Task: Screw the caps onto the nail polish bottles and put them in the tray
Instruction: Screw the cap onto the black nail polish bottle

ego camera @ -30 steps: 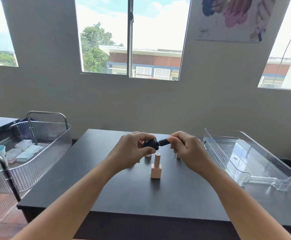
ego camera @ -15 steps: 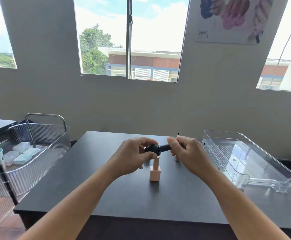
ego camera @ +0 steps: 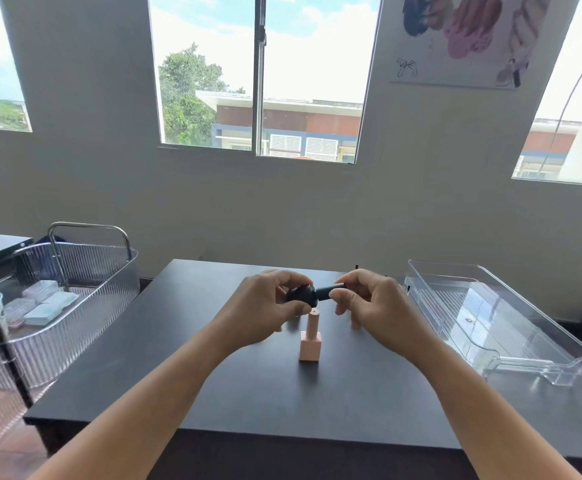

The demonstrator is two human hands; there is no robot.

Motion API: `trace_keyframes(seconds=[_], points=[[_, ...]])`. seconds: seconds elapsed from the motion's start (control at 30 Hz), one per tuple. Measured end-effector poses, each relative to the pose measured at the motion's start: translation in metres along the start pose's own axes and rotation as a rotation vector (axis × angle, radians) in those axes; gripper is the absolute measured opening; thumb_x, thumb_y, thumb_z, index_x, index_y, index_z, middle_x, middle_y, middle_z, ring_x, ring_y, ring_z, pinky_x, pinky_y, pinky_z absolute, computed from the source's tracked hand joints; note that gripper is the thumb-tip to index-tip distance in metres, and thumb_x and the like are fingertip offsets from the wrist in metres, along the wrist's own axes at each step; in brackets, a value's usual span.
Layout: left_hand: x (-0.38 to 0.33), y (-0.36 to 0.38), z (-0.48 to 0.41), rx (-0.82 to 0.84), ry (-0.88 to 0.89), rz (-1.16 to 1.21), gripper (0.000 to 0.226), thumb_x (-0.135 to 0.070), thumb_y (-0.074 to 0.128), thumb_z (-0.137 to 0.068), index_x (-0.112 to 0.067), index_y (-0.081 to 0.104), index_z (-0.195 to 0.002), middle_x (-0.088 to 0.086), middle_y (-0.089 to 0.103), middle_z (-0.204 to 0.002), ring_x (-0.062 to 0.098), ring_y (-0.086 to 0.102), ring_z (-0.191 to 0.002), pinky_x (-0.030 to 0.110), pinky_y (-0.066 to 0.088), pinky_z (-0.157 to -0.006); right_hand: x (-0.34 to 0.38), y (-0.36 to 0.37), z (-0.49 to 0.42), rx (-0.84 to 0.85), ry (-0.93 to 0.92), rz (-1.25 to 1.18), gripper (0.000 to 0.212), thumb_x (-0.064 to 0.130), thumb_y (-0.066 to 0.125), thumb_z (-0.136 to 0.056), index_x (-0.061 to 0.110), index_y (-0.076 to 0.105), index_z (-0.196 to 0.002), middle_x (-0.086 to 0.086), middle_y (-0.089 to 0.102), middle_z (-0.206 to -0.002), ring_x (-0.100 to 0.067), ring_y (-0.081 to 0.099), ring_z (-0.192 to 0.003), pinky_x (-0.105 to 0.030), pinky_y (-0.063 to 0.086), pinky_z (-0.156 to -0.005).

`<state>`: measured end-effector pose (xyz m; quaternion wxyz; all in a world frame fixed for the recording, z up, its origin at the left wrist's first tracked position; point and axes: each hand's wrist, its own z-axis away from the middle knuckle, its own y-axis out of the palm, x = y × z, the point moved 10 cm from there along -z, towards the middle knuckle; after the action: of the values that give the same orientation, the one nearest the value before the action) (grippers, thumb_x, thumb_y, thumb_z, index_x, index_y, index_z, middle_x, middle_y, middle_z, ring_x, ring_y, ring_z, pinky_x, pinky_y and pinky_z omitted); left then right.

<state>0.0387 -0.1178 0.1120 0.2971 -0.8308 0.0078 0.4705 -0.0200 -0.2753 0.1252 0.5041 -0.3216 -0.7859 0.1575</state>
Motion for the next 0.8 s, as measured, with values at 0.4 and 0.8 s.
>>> trace_keyframes(seconds=[0.4,0.8], points=[[-0.001,-0.004,0.001,-0.009,0.038,-0.074,0.035,-0.023,0.079,-0.079,-0.052,0.062,-0.088,-0.009,0.067,-0.103,0.004,0.064,-0.082,0.010,0.050,-0.056,-0.003,0.005,0.000,0.037,0.032,0.155,0.030,0.057,0.066,-0.080,0.040,0.059,-0.104,0.018,0.067,-0.077,-0.002,0.065,-0.056,-0.028,0.047,-0.066],[-0.005,-0.001,0.001,0.015,0.074,-0.110,0.031,-0.021,0.080,-0.079,-0.044,0.067,-0.093,-0.010,0.066,-0.101,0.004,0.062,-0.081,0.017,0.054,-0.063,-0.008,0.005,-0.001,0.048,0.125,0.181,0.068,0.084,0.032,-0.077,0.026,0.064,-0.066,0.011,0.069,-0.054,-0.007,0.064,-0.045,-0.032,0.054,-0.062]])
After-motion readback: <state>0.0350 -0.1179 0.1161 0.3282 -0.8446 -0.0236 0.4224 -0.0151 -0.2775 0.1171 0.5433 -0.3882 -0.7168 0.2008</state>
